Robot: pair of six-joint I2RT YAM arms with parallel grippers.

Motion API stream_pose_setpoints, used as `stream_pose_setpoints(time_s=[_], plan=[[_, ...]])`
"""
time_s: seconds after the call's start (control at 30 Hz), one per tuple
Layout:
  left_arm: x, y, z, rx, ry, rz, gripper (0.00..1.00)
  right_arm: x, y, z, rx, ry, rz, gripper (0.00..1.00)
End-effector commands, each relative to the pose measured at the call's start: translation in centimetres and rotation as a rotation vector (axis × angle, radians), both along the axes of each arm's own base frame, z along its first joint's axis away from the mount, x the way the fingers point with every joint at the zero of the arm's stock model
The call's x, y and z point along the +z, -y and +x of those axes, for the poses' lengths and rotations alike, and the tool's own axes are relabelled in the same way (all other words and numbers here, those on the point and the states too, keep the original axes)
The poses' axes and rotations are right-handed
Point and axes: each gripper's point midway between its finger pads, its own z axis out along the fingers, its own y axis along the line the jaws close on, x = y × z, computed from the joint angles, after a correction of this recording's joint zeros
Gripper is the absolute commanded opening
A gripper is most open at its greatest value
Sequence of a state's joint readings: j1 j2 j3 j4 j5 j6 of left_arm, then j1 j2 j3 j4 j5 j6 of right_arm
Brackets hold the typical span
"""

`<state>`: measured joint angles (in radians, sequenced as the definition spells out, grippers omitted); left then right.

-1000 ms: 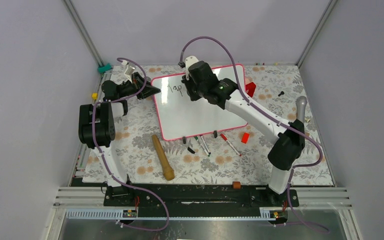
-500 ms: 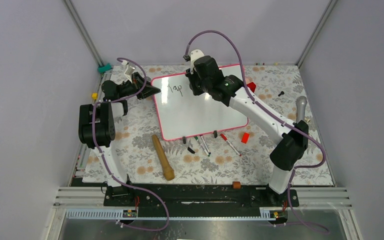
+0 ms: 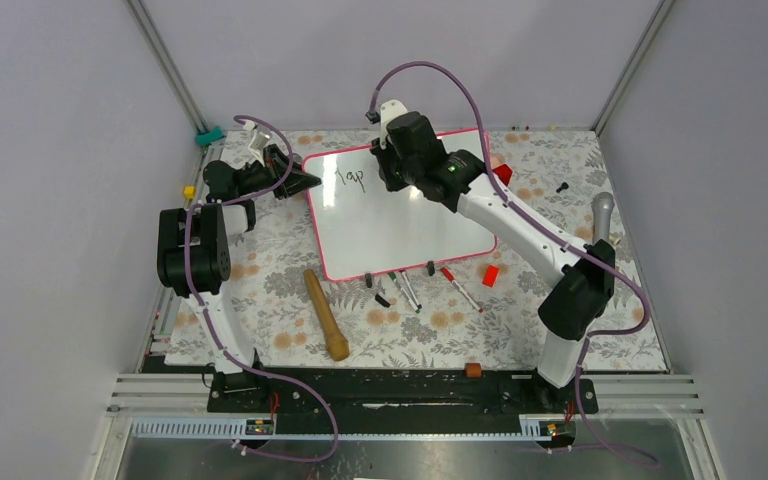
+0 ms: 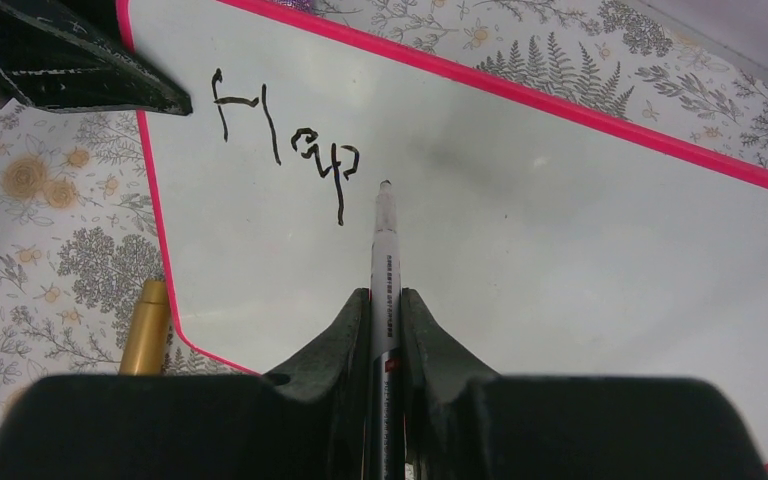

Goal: Write a sentence on the whiteboard

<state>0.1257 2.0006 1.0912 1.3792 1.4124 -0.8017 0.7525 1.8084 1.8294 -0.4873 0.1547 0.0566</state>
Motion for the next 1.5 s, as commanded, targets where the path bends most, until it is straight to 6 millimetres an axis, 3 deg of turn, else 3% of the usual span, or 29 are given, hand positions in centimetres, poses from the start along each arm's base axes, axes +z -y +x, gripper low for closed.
stream_pose_setpoints(time_s=[0.0, 1.0, 1.47], plan=[[-3.1, 0.4, -3.4, -0.225, 0.158, 0.138, 0.00, 1.1, -0.4, 0.8, 0.010, 0.026, 0.022, 0.00], [-3.1, 0.4, -3.4, -0.225, 0.161, 0.139, 0.00, -1.6, -2.0, 2.0, 0.011, -0.045, -0.010, 0.00], [-3.0, 0.4, -3.5, -0.225, 0.168, 0.140, 0.00, -3.3, -0.8, 0.3, 0.017, -0.099, -0.041, 0.00]])
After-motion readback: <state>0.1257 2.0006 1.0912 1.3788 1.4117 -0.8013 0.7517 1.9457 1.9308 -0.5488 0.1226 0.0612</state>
